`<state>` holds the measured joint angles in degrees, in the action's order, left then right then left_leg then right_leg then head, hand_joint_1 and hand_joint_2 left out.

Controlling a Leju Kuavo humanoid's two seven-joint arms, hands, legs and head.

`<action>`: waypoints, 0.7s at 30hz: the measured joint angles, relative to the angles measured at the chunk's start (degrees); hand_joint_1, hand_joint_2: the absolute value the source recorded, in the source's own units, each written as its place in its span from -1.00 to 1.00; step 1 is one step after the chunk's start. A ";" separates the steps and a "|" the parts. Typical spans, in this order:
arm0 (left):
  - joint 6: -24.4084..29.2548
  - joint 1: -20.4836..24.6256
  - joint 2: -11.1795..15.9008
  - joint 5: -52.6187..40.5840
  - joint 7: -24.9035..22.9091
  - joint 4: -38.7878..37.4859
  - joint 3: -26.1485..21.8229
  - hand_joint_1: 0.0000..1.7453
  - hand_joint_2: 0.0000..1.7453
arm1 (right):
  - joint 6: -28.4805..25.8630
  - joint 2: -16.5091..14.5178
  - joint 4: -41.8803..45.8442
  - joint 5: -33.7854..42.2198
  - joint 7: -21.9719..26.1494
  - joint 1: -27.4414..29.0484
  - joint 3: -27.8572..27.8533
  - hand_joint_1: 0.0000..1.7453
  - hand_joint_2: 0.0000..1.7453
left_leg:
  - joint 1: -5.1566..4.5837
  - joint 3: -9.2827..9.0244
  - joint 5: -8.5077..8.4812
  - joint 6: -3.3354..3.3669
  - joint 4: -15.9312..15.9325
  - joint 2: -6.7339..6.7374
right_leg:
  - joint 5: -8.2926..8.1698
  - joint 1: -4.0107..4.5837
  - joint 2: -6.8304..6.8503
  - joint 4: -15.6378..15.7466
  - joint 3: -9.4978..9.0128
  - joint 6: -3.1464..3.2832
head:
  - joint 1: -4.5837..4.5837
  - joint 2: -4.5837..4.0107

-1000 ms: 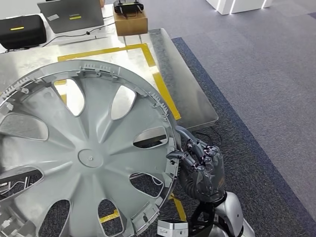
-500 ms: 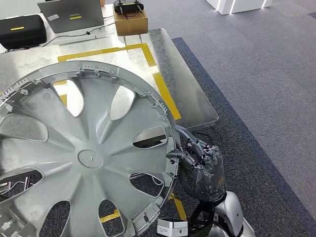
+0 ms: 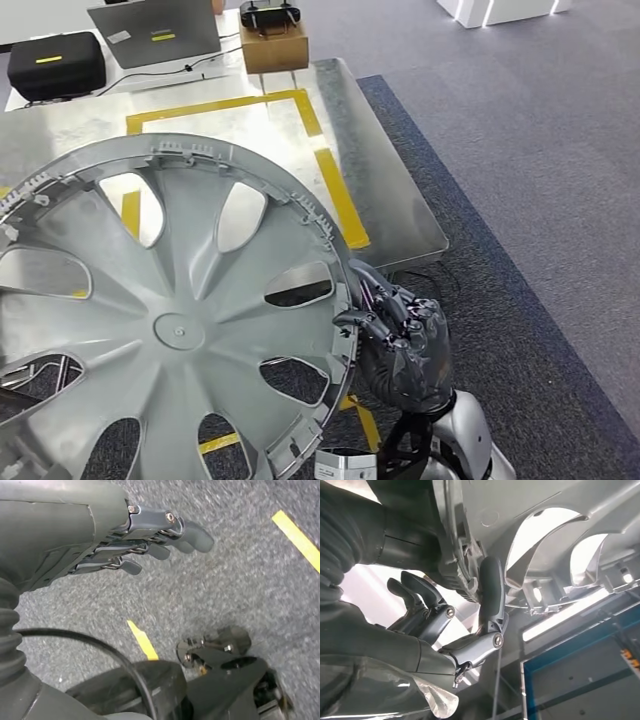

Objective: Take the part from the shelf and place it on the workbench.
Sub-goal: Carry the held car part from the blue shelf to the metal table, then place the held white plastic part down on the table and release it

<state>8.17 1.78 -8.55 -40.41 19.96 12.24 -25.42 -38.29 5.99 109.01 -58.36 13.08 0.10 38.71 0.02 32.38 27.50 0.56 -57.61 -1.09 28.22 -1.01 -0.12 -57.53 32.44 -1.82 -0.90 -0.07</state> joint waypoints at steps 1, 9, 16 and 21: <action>0.00 -0.01 0.01 -0.06 0.00 0.00 -0.02 -1.00 1.00 | 0.01 0.00 0.00 -0.02 -0.03 0.00 0.03 1.00 1.00 | 0.10 -0.02 0.20 -0.27 -0.13 0.04 | 0.00 -0.02 0.05 0.07 -0.06 0.33 | -0.03 0.00; 0.00 -0.20 -0.02 -0.31 0.04 0.00 -0.46 -1.00 1.00 | 0.11 0.02 -0.11 -0.04 -0.26 -0.09 0.36 1.00 1.00 | 0.56 7.45 4.60 -1.57 -14.81 0.47 | 0.54 -0.20 0.50 0.34 -1.06 1.74 | 0.27 0.00; 0.00 -0.12 0.00 -0.33 0.07 0.00 -0.55 -1.00 1.00 | 0.16 0.03 -0.15 -0.04 -0.35 -0.13 0.40 1.00 1.00 | 0.15 1.49 -0.81 0.03 -0.53 0.73 | 1.36 0.09 0.56 0.33 -1.39 0.01 | 0.17 0.00; 0.00 -0.04 -0.02 -0.33 0.11 0.00 -0.64 -1.00 1.00 | 0.17 0.19 -0.15 -0.04 -0.40 -0.17 0.44 1.00 1.00 | 0.35 0.88 -0.74 1.36 0.16 0.68 | 7.06 -0.02 0.29 -11.91 5.06 -1.04 | -0.01 0.00</action>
<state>8.17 1.74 -8.56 -40.74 20.07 12.24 -26.06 -38.11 6.18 108.85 -58.41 12.68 -0.07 39.15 0.37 33.26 26.77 1.92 -57.46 -0.41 35.28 -1.03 0.18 -69.45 37.50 -2.86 -0.91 -0.07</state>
